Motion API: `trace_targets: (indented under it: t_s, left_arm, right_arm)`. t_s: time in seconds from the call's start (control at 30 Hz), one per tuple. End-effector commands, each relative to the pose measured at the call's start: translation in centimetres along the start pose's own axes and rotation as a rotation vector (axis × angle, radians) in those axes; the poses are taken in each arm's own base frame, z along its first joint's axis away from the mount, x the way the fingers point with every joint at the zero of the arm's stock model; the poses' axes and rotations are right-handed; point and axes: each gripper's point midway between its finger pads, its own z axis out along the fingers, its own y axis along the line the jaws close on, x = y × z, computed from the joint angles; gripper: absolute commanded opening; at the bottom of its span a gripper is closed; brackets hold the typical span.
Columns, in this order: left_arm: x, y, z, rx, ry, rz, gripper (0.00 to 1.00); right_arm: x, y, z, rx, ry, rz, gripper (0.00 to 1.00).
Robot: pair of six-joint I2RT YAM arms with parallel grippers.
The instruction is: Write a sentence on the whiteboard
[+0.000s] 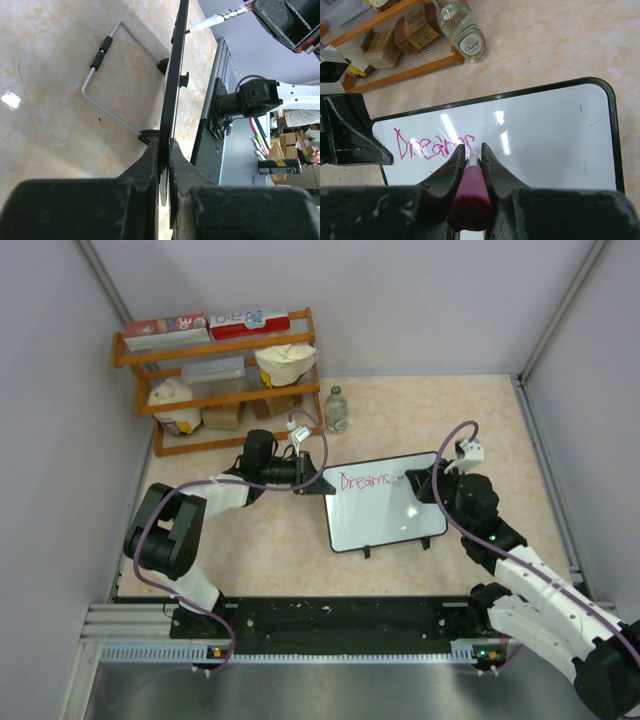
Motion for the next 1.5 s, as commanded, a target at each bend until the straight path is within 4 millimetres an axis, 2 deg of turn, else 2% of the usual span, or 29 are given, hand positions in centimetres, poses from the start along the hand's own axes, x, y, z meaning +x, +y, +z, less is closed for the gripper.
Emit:
trace_targets:
  t_s: [0.0, 0.43, 0.53, 0.7, 0.9, 1.23, 1.47]
  left_arm:
    - [-1.2, 0.3, 0.0, -0.051, -0.036, 0.064, 0.0]
    - [-1.2, 0.3, 0.0, -0.051, -0.037, 0.066, 0.0]
    - [-1.2, 0.4, 0.0, -0.051, -0.035, 0.063, 0.0]
    - [-1.2, 0.3, 0.0, -0.05, -0.035, 0.064, 0.0]
    - [-1.2, 0.3, 0.1, -0.049, -0.036, 0.063, 0.0]
    - [-1.2, 0.4, 0.1, -0.05, -0.037, 0.061, 0.0]
    - [-1.1, 0.5, 0.0, -0.065, -0.036, 0.066, 0.0]
  right_arm:
    - [0.0, -0.4, -0.1, 0.002, -0.008, -0.015, 0.0]
    - [0.0, 0.6, 0.5, -0.044, -0.011, 0.032, 0.0]
    - [-0.5, 0.8, 0.3, -0.048, -0.023, 0.036, 0.0]
    - [-3.1, 2.1, -1.5, -0.105, -0.094, 0.048, 0.0]
    - [-4.6, 2.5, -2.4, -0.132, -0.105, 0.045, 0.0]
    - [-5.1, 1.0, -2.8, -0.112, -0.098, 0.023, 0.0]
    - [-5.6, 0.7, -3.6, -0.103, -0.108, -0.048, 0.0]
